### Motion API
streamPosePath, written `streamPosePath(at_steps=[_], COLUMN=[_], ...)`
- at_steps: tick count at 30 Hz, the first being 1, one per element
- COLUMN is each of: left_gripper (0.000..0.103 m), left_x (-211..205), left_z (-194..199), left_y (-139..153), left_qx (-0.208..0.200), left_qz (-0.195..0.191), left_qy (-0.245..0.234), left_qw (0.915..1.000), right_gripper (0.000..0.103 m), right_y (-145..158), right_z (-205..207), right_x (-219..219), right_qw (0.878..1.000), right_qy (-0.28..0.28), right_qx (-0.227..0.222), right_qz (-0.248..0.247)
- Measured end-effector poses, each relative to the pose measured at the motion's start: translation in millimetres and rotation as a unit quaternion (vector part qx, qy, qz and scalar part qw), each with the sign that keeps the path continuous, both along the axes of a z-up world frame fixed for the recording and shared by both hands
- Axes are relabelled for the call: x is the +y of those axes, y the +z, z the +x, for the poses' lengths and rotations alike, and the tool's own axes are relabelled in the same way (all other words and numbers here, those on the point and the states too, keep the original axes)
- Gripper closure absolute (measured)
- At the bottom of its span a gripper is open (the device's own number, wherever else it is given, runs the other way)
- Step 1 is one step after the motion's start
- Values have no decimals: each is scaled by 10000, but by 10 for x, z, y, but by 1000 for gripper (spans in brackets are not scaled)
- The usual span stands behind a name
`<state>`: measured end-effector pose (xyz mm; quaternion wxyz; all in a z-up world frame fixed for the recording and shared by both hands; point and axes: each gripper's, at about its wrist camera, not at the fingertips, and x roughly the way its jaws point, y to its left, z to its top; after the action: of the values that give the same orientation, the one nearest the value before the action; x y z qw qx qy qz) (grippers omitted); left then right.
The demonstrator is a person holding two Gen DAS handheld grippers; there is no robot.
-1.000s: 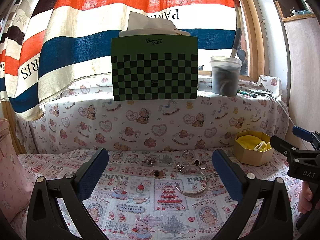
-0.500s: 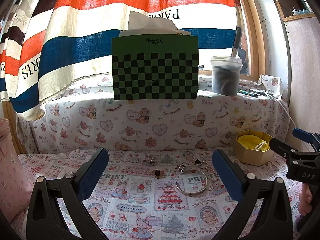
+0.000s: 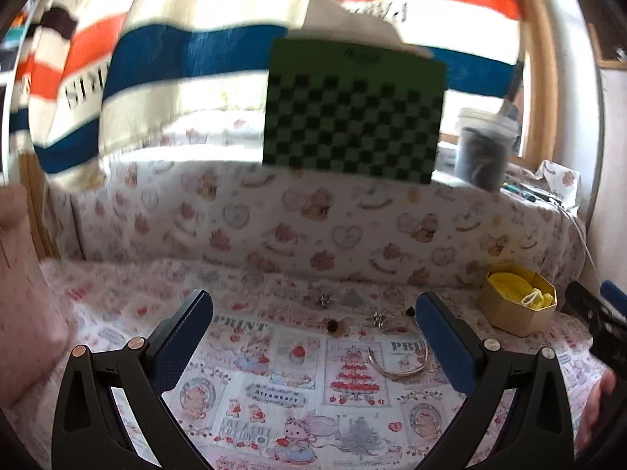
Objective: Organize jewelry
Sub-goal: 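Move both tools toward the scattered jewelry on the cloth, then close the right tool on the silver bangle while the left tool approaches a dark earring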
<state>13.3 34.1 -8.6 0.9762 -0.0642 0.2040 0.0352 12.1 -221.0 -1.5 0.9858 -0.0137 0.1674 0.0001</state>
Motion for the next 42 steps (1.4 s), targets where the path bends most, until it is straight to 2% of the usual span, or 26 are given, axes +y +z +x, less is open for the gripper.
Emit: streamPosePath(at_steps=[4,7,12,15,16,18,21,23,24,27,29,32,37,42], left_gripper=[3,11,16,19,19,19,19,18,18,13,11,11,11,11], left_x=[59,26,19,99,123,225,409,512,549,620,659,702,763,777], left_z=[140,174,265,372,402,395,445,491,515,571,577,579,570,578], left_y=[-21,-16,-45,4,29,79,107,91,87,83,82,93,132,132], left_qx=[416,549,728,943,988,868,941,1067,1120,1162,1106,1086,1059,1168], left_qz=[-189,-89,35,170,297,468,243,60,39,270,434,502,452,269], left_qy=[-401,-556,-517,-650,-739,-534,-410,-364,-337,-120,123,247,269,187], left_qw=[9982,9969,9960,9933,9919,9937,9944,9936,9931,9928,9928,9925,9930,9926], right_gripper=[0,0,0,17,20,21,21,26,35,42,43,43,42,36], right_y=[6,-19,-69,-85,-88,-112,-171,-241,-275,-375,-429,-521,-645,-704], right_z=[14,53,105,96,88,90,208,326,375,543,637,775,947,1161], right_x=[76,109,93,169,235,348,503,656,740,1028,1199,1412,1595,1545], right_qw=[9998,9992,9981,9944,9924,9895,9788,9698,9649,9476,9379,9271,9256,9282], right_qy=[90,121,260,692,849,1011,1437,1621,1734,2093,2212,2383,2311,2150], right_qx=[166,358,550,787,872,993,1456,1825,1971,2394,2653,2841,2836,2942], right_qz=[-28,-152,-128,-133,-195,-278,-51,9,-47,-314,-336,-539,-967,-754])
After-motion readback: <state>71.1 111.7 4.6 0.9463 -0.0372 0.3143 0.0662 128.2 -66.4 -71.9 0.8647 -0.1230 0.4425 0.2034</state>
